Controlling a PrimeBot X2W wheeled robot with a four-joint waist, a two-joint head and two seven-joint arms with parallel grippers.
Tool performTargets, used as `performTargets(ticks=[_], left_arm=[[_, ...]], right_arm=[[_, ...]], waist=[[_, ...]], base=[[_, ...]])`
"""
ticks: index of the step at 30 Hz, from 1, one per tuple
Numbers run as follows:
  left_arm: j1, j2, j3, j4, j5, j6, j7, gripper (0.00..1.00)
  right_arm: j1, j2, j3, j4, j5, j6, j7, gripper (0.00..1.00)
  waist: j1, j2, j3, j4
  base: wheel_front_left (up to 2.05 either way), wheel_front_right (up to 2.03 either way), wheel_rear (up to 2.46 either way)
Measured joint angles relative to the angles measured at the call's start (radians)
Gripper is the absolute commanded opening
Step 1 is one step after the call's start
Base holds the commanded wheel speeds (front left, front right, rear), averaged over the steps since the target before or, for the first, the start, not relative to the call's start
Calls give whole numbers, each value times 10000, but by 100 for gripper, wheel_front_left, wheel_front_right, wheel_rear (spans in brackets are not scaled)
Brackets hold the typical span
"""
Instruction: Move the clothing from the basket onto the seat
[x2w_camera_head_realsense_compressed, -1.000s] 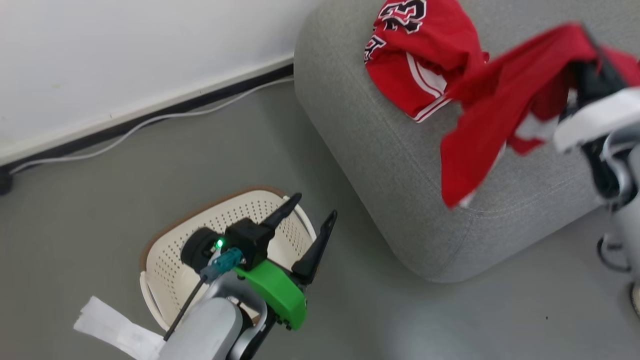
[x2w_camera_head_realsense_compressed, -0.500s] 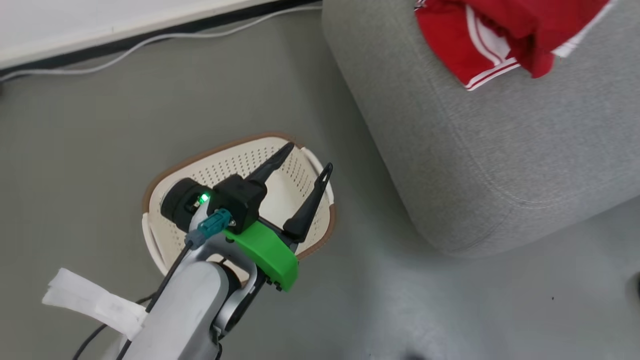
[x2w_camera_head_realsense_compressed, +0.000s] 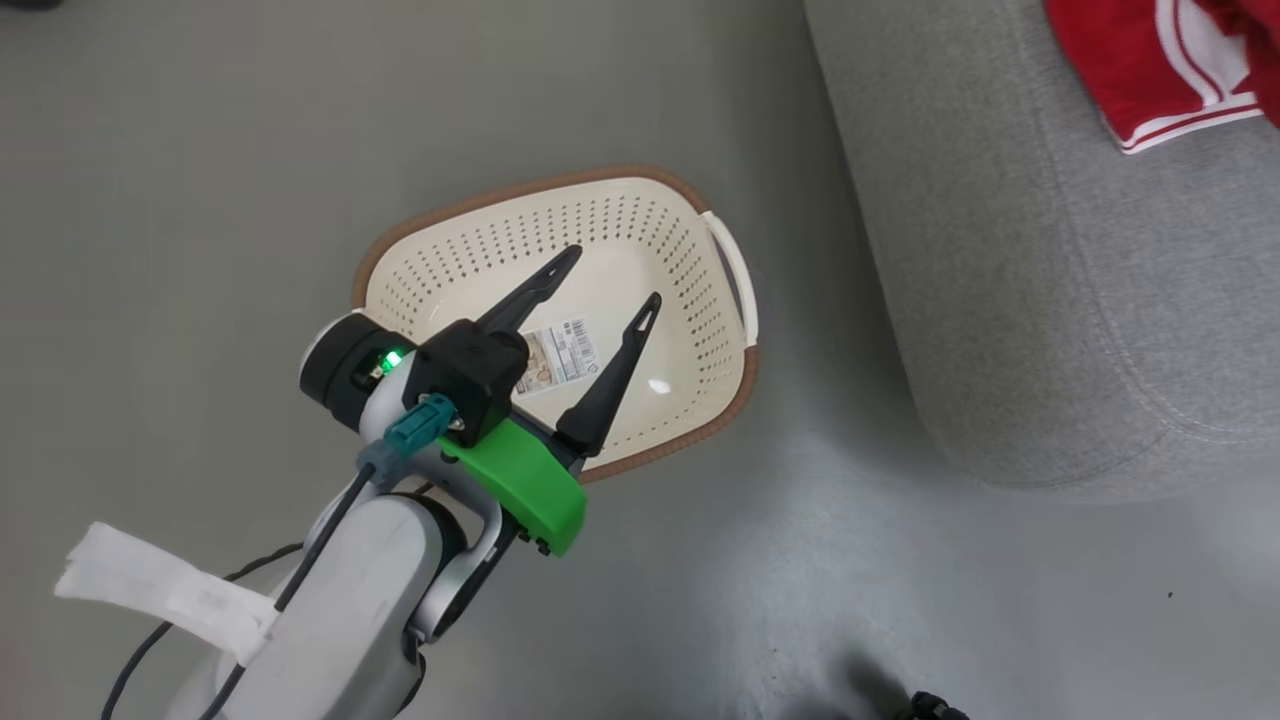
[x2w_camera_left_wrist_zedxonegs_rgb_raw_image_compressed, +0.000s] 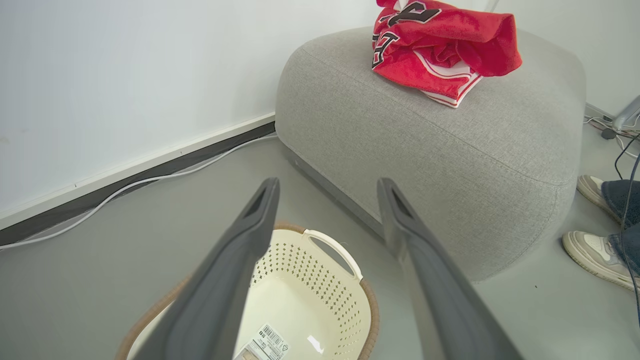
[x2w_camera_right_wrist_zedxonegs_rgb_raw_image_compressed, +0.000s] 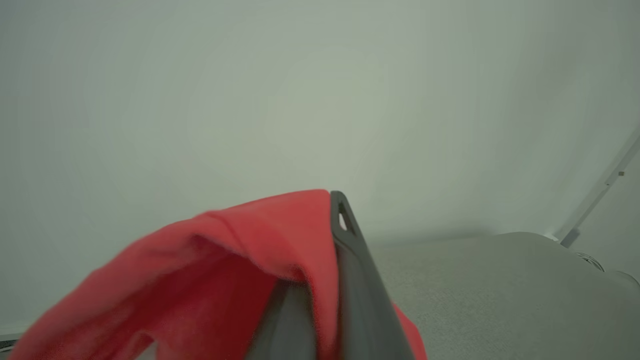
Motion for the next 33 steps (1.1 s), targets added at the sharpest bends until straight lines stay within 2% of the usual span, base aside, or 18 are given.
performTargets(ticks=[4,8,15,18,19,22,33], left_arm=[[1,153,104,-211,13,10,130,100],[1,226,169,-374,27,88,219,100],[1,474,334,-397,75,90,217,100],[0,493,351,-412,84,90,215,100],[0,491,341,-412,84,90,213,100],[0,487,326,-384,84,90,192,100],[82,495,502,31,-63,90,-238,100]], right_arm=[[116,-253,-245,654,-8,-161,4,0],[864,-265,-474,1407,173,-249,0,0],[1799,742,-449,2197,493,-249,-470,0],[1837,976,-451,2295,623,-242,-842,47],[1837,1016,-539,2324,709,-244,-1016,100],[1955,1001,-658,2499,803,-226,-1407,100],[2833,1570,-385,2495,890,593,-2295,100]], waist=[[0,0,335,220],[-1,0,693,283],[-1,0,1051,29],[-1,0,1096,-153],[-1,0,1101,-211],[-1,0,1054,-331],[-2,0,504,-741]], base=[[0,0,0],[0,0,0],[0,0,0],[0,0,0],[0,0,0],[0,0,0],[0,0,0]])
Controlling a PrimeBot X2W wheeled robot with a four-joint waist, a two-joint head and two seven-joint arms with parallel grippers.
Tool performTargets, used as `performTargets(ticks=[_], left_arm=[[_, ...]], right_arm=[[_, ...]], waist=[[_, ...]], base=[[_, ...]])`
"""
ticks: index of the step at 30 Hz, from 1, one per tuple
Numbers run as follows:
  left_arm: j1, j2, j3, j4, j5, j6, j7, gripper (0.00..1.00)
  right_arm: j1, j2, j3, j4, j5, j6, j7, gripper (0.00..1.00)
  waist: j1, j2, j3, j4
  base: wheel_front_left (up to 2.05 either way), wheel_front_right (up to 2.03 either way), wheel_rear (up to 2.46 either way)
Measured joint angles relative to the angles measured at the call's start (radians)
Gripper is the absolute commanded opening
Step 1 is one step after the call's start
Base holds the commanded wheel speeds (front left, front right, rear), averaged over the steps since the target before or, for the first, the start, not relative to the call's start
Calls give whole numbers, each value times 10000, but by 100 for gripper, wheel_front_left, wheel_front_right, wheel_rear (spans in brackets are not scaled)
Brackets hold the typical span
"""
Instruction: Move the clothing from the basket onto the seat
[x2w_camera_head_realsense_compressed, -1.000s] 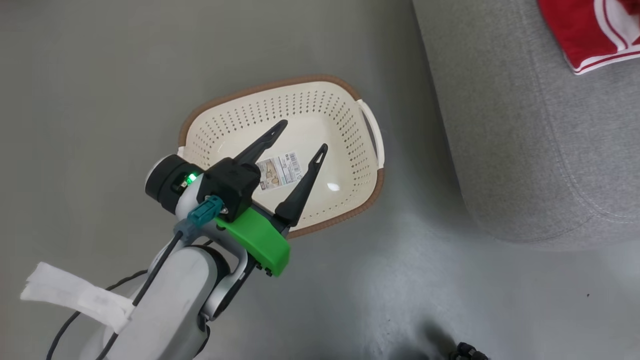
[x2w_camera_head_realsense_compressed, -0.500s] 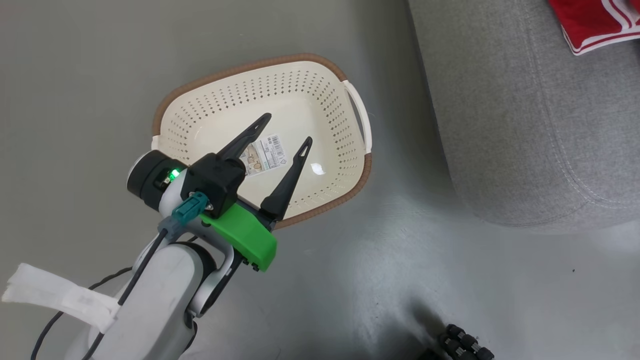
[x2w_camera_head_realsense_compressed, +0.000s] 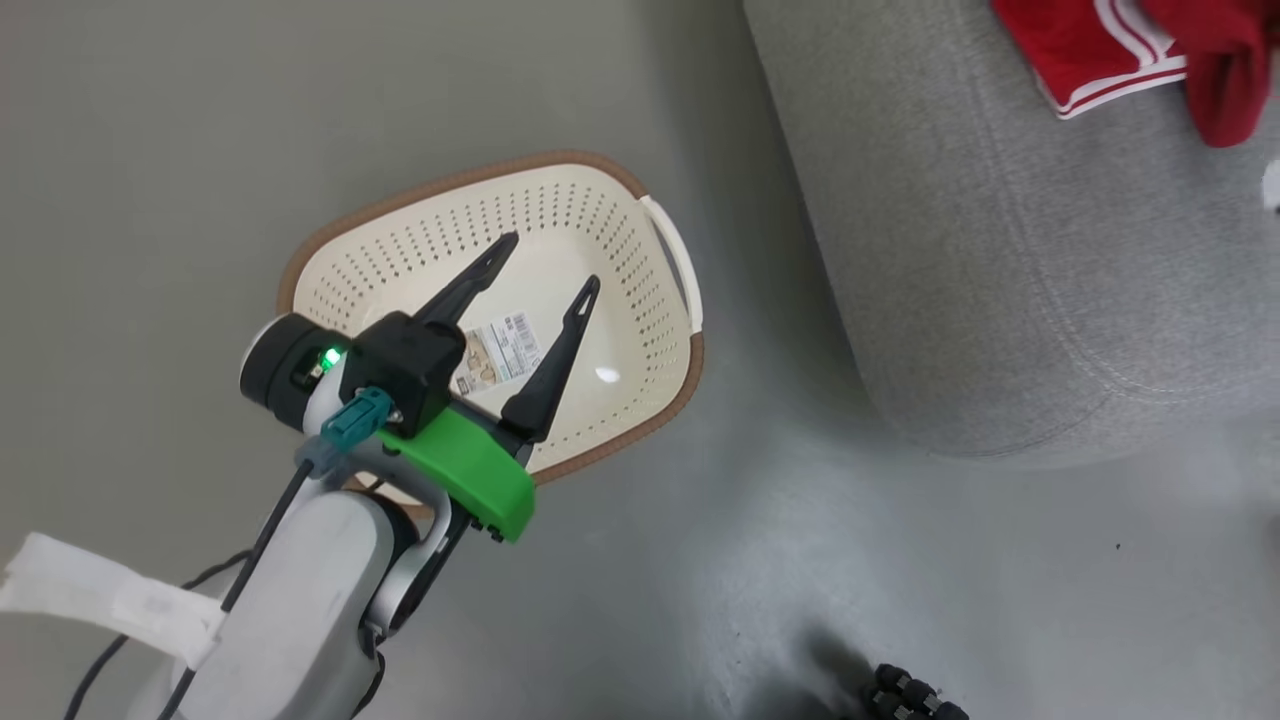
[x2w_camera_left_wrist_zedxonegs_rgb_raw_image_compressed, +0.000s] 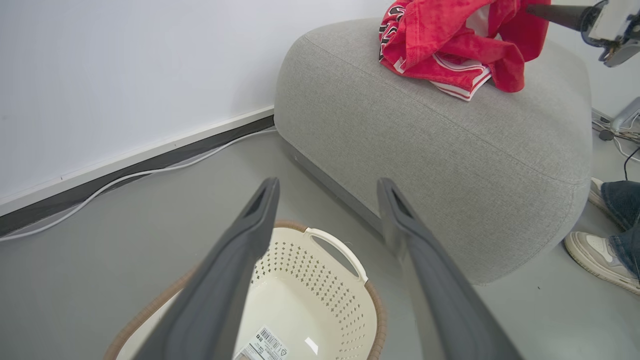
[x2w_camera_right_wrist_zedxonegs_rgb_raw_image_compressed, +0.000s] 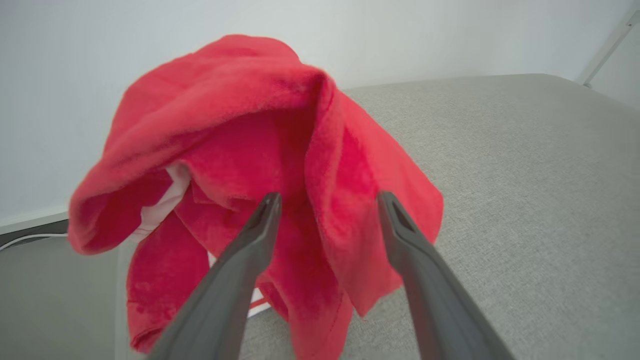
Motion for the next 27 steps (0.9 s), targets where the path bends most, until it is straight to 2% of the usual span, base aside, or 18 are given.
performTargets(ticks=[7,13,22,27], left_arm=[[464,-92,75,537,-234,-2,-483,100],[872,-393,245,1085,-690,-2,-930,100],[1503,-788,414,1862,-1214,13,-1415,100],[1918,-840,669,2330,-1327,247,-1595,100]], right_arm=[[960,59,54,-107,-31,155,-165,100],[1316,155,102,-587,-69,322,-171,100],[2098,541,280,-880,-134,499,-188,100],[2731,978,451,-999,-119,571,-188,100]], waist=[[0,0,-726,-189],[-1,0,-1633,-203],[-1,0,-2858,77],[-1,0,-3529,372]], base=[[0,0,0],[0,0,0],[0,0,0],[0,0,0]])
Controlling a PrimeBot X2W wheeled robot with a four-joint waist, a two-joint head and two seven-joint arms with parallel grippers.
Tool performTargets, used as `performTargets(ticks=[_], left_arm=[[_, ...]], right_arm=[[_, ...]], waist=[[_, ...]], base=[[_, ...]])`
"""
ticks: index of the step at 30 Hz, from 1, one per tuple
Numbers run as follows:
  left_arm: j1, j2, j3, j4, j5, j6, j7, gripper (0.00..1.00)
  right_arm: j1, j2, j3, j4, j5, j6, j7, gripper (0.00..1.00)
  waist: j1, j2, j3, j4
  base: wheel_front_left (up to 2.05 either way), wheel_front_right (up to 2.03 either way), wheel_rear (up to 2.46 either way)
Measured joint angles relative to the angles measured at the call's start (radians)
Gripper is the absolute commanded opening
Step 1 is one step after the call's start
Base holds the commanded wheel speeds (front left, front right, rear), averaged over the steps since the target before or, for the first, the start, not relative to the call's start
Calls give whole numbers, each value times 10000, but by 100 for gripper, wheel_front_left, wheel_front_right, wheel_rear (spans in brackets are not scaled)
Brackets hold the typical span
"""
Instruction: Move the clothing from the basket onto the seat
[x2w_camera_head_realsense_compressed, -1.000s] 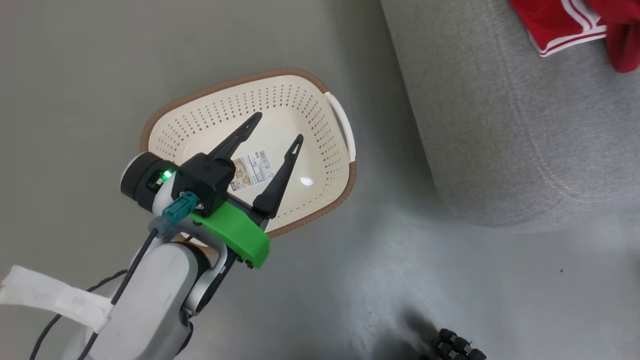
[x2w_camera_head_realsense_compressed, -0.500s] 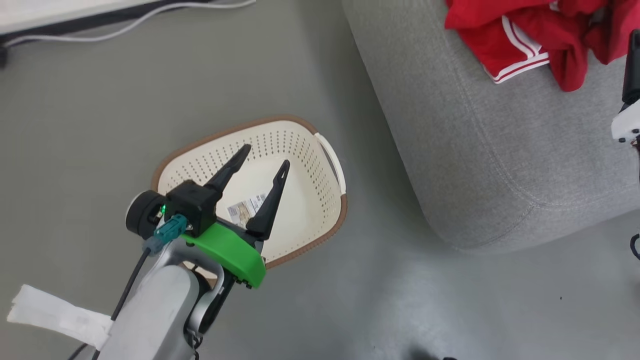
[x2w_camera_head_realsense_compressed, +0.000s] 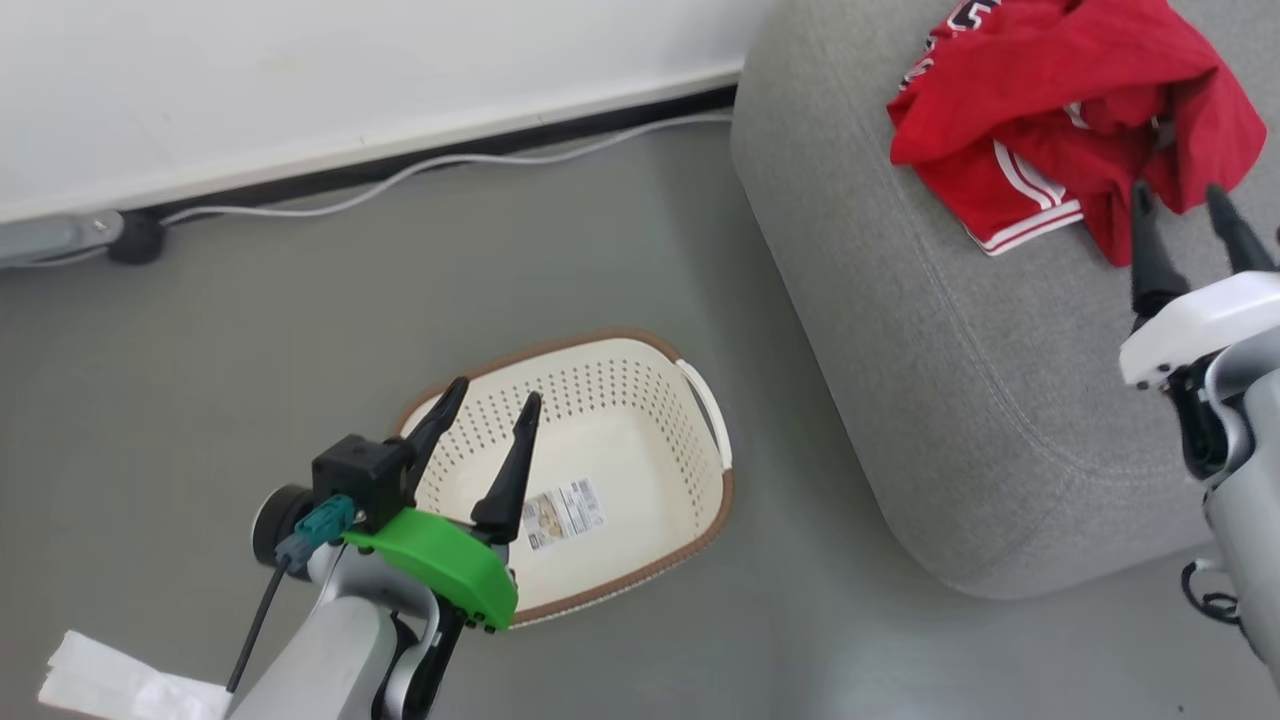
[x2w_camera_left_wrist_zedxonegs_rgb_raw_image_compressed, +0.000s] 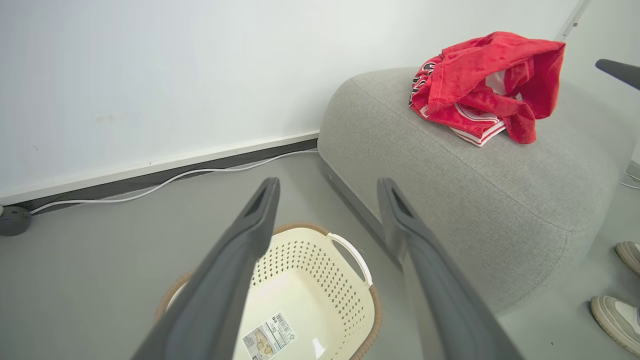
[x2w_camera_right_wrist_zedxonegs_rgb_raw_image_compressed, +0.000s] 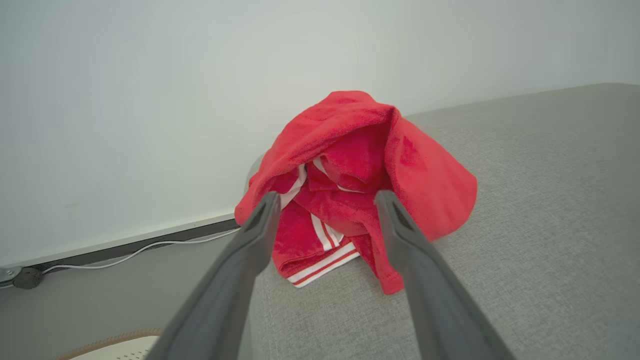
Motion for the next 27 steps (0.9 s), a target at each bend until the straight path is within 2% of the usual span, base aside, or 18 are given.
performTargets(ticks=[17,27], left_arm=[[1195,102,1095,399,-481,629,-343,100],[1964,339,1820,405,-493,899,-433,100]], right_arm=[[1794,953,236,-1396,15,-4,-13,100],[3073,1772,736,-2169,-102,-280,-13,100]], waist=[[0,0,-1775,1377],[0,0,-2431,2069]], base=[[0,0,0],[0,0,0]])
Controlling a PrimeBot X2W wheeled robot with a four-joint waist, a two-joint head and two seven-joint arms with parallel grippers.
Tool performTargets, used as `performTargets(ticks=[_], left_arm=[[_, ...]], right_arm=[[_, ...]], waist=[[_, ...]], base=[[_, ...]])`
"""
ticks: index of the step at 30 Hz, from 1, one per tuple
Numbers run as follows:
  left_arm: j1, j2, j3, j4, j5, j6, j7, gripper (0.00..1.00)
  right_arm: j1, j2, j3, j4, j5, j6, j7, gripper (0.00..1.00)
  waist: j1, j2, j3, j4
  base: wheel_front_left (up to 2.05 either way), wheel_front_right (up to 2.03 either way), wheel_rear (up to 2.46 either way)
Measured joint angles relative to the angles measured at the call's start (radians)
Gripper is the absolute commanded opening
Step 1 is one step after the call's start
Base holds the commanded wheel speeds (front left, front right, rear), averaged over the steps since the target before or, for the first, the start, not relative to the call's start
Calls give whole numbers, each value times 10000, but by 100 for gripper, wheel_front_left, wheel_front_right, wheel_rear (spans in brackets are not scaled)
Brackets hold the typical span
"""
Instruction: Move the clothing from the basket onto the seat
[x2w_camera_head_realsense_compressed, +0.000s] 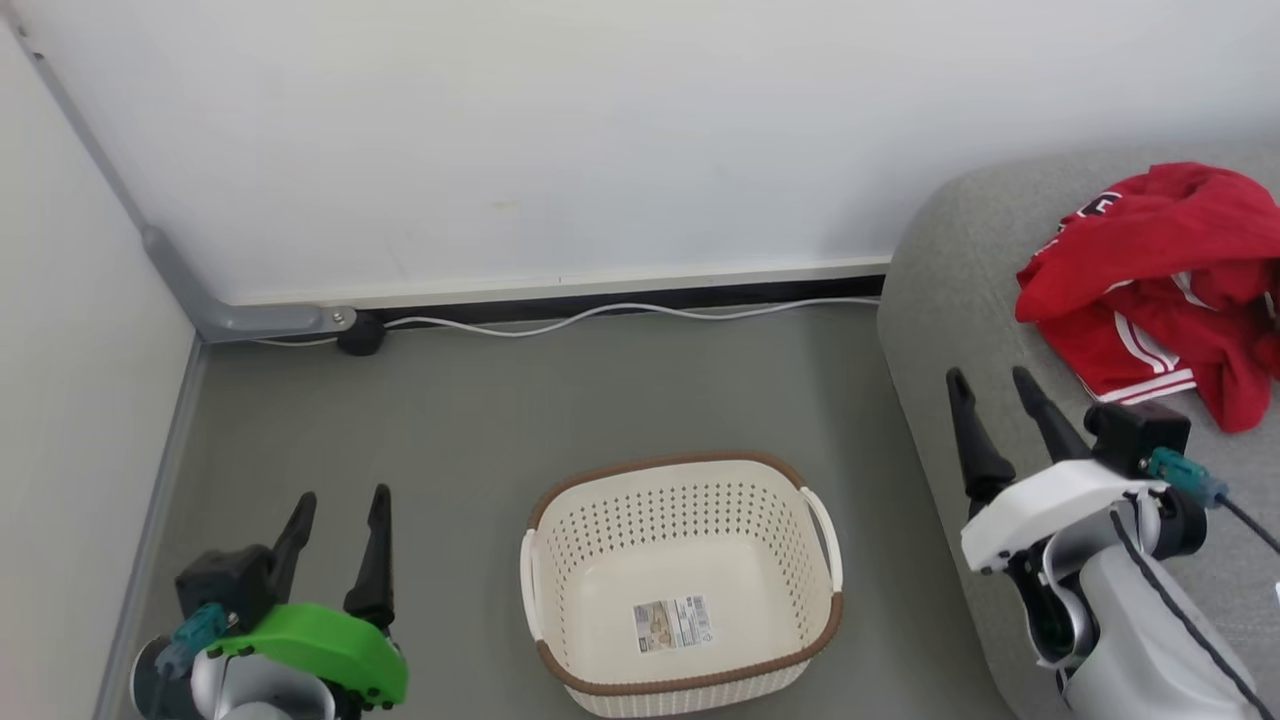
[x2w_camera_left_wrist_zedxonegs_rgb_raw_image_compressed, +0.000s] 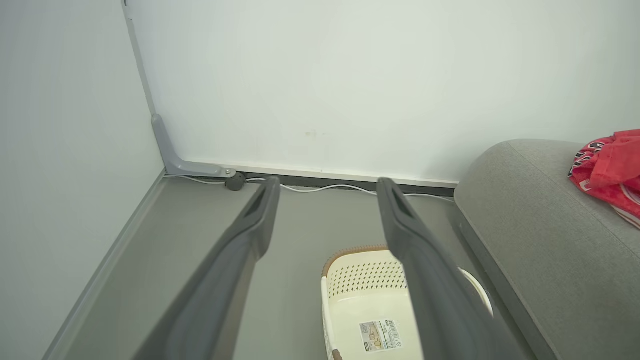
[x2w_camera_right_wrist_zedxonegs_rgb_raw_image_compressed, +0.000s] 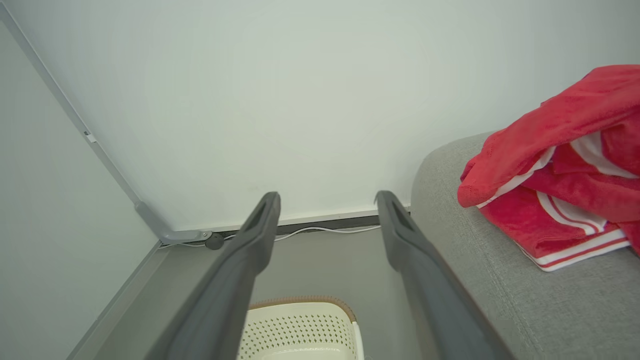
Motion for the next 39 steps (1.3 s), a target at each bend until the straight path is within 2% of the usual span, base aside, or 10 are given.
performTargets(ticks=[8,23,39], left_arm=[[585,144,679,-67,6,100,-82,100],[1521,134,1705,-803,272,186,-84,100],[2089,59,2186,-1453,1200,274,-86,100]], right_arm=[[757,121,128,-713,-226,-343,0,100],[2332,320,257,-1666,-360,-863,0,100],[2842,301,259,-2527,-431,-1057,4,100]], waist=[[0,0,-253,259],[0,0,-383,277],[1,0,-278,235]], base=[[0,0,0],[0,0,0],[0,0,0]])
